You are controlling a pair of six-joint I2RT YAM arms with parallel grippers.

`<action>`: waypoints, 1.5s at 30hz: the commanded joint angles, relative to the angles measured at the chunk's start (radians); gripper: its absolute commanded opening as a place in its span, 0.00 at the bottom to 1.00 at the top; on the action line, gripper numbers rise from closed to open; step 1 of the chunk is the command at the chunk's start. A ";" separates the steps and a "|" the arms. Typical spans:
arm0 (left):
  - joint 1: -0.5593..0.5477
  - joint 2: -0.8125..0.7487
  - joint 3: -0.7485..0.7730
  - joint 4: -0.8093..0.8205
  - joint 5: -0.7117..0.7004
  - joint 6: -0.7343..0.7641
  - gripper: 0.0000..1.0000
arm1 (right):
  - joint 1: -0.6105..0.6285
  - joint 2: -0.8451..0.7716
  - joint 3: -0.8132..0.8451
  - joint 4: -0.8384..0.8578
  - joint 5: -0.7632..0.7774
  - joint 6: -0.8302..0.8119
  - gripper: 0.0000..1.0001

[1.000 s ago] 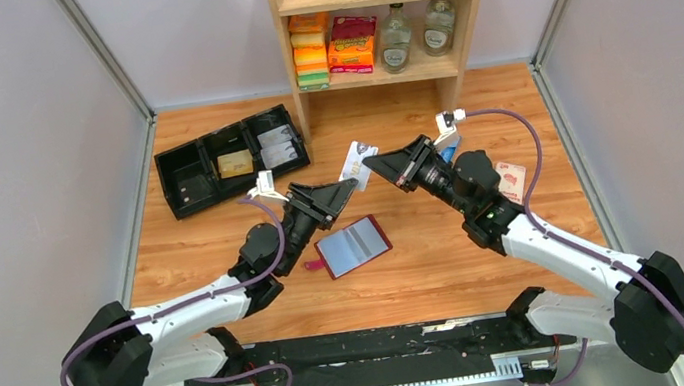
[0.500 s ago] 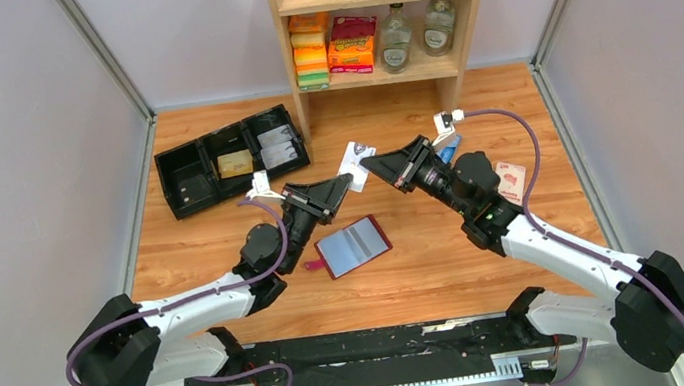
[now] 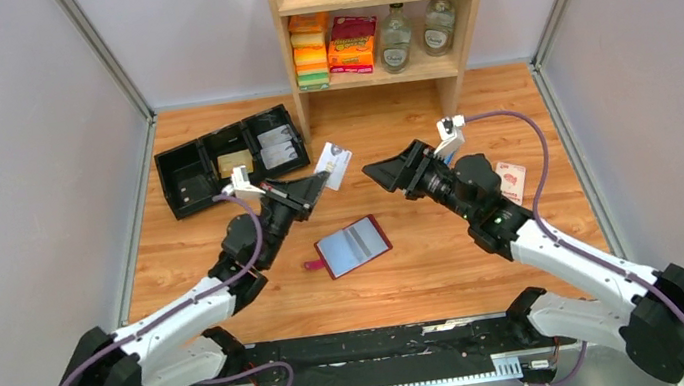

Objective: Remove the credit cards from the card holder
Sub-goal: Place the credit card in the storage box.

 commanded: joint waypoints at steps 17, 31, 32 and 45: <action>0.647 0.324 0.637 -1.110 0.667 0.684 0.00 | 0.004 -0.307 -0.011 -0.476 0.396 -0.467 1.00; 0.709 0.916 1.261 -1.357 0.616 0.856 0.00 | 0.004 -0.368 -0.038 -0.495 0.456 -0.536 1.00; 0.709 0.955 1.277 -1.359 0.622 0.858 0.00 | 0.004 -0.368 -0.040 -0.495 0.458 -0.538 1.00; 0.709 1.115 1.464 -1.432 0.664 0.875 0.34 | 0.004 -0.331 -0.032 -0.484 0.438 -0.547 1.00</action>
